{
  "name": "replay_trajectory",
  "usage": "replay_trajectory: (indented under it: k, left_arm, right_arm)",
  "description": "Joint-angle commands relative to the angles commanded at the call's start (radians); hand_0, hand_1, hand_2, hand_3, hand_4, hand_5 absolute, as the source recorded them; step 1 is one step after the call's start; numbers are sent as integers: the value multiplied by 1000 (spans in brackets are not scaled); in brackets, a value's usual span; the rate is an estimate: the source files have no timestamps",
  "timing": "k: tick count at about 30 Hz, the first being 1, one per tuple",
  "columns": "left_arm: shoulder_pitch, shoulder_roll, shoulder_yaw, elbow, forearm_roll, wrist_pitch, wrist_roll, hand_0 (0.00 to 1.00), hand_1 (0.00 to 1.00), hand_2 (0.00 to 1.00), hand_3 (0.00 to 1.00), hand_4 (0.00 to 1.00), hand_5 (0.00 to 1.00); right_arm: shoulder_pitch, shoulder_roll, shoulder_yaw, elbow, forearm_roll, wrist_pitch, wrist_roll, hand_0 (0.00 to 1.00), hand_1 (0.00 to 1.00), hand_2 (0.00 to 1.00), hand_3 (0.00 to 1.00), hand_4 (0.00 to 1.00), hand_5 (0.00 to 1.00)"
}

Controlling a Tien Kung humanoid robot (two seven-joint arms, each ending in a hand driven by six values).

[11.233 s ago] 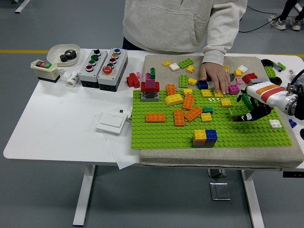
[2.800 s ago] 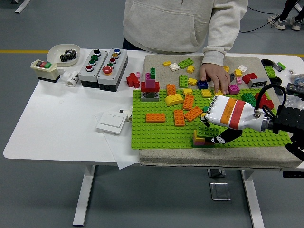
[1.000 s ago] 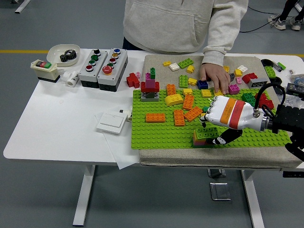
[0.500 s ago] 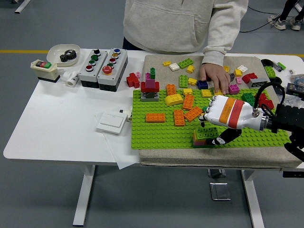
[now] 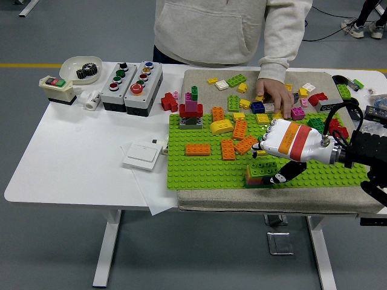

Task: Pick up the brick,pile it on top of brick,press brick,pick up the brick,pile it on top of brick,press brick

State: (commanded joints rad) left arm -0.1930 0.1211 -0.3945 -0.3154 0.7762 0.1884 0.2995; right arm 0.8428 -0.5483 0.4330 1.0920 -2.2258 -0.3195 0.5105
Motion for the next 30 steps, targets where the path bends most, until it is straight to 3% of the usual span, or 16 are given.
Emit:
replay_trajectory:
  k: [10, 11, 16, 17, 22, 23, 28, 29, 30]
  left_arm:
    - [0, 1, 2, -1, -2, 0, -1, 686, 732, 740, 595, 688, 661]
    - [0, 1, 2, -1, -2, 0, -1, 686, 732, 740, 596, 688, 661]
    - [-1, 1, 3, -1, -4, 1, -1, 686, 732, 740, 596, 688, 661]
    - [-1, 1, 3, -1, -4, 0, -1, 685, 731, 740, 596, 688, 661]
    - [-1, 1, 3, 0, -4, 0, -1, 685, 731, 740, 596, 688, 661]
    - [-1, 1, 3, 0, -4, 0, -1, 683, 731, 740, 596, 688, 661]
    - [0, 1, 4, 0, -7, 1, -2, 683, 731, 740, 596, 688, 661]
    - [0, 1, 4, 0, -7, 1, -2, 687, 731, 739, 595, 687, 662]
    - [0, 0, 4, 0, -7, 1, -2, 687, 731, 739, 595, 687, 662]
  right_arm:
    - [-5, 4, 9, 5, 31, 7, -14, 204, 144, 246, 710, 998, 651]
    - [-5, 4, 9, 5, 32, 8, -14, 233, 163, 260, 779, 998, 692]
    - [-15, 8, 20, 4, 29, -2, -46, 233, 163, 260, 779, 998, 692]
    - [-19, 9, 24, 5, 29, -6, -52, 404, 296, 420, 852, 998, 713]
    - [-37, 12, 43, 13, 31, -12, -71, 404, 296, 420, 852, 998, 713]
    - [-39, 13, 45, 13, 31, -12, -72, 658, 477, 608, 878, 998, 725]
    - [-55, 13, 51, 20, 39, -9, -68, 658, 477, 608, 878, 998, 725]
    - [-56, 13, 51, 21, 39, -9, -68, 788, 590, 697, 895, 998, 737]
    - [-59, 14, 51, 23, 42, -11, -68, 788, 590, 697, 895, 998, 737]
